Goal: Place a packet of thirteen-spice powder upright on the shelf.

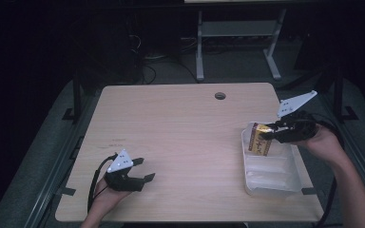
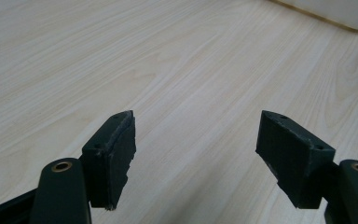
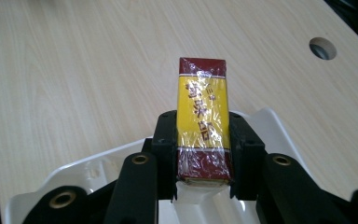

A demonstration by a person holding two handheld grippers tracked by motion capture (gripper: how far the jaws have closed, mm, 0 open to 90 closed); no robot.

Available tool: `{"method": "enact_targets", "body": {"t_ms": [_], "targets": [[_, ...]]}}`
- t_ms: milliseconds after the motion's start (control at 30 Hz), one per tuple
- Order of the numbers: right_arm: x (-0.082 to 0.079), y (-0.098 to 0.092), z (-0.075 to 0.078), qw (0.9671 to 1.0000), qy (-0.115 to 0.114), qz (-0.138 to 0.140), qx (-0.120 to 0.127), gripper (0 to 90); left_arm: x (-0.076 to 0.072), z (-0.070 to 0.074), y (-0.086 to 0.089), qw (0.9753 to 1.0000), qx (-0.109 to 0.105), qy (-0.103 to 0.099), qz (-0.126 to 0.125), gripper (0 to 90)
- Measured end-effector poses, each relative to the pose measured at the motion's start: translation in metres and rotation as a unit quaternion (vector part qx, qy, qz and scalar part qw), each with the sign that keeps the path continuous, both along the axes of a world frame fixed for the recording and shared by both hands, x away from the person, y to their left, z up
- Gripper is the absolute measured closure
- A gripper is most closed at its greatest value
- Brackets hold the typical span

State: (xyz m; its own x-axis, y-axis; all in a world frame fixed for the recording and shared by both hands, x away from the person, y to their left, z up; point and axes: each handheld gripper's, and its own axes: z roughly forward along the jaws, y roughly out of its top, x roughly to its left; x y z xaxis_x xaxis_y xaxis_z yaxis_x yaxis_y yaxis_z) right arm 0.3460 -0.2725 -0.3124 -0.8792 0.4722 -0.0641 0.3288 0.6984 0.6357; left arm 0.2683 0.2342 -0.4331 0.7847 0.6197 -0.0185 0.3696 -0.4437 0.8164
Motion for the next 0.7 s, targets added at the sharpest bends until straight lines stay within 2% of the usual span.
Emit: {"method": "enact_targets", "body": {"t_ms": [100, 167, 433, 700], "targets": [[0.002, 0.000, -0.003, 1.0000, 0.005, 0.000, -0.003, 67.9, 0.000, 0.000, 0.000, 1.0000, -0.001, -0.001, 0.001, 27.9], [0.002, 0.001, -0.008, 0.9999, 0.008, -0.001, -0.014, 67.9, 0.000, 0.000, 0.001, 1.0000, -0.002, -0.001, 0.002, 27.9], [0.005, -0.001, -0.029, 0.9998, 0.017, -0.008, -0.004, 67.6, 0.001, -0.001, 0.000, 1.0000, 0.001, 0.003, 0.002, 28.1], [0.007, -0.005, -0.046, 0.9992, 0.031, -0.023, -0.008, 67.0, 0.001, -0.001, 0.001, 1.0000, 0.000, 0.004, 0.004, 28.1]]}}
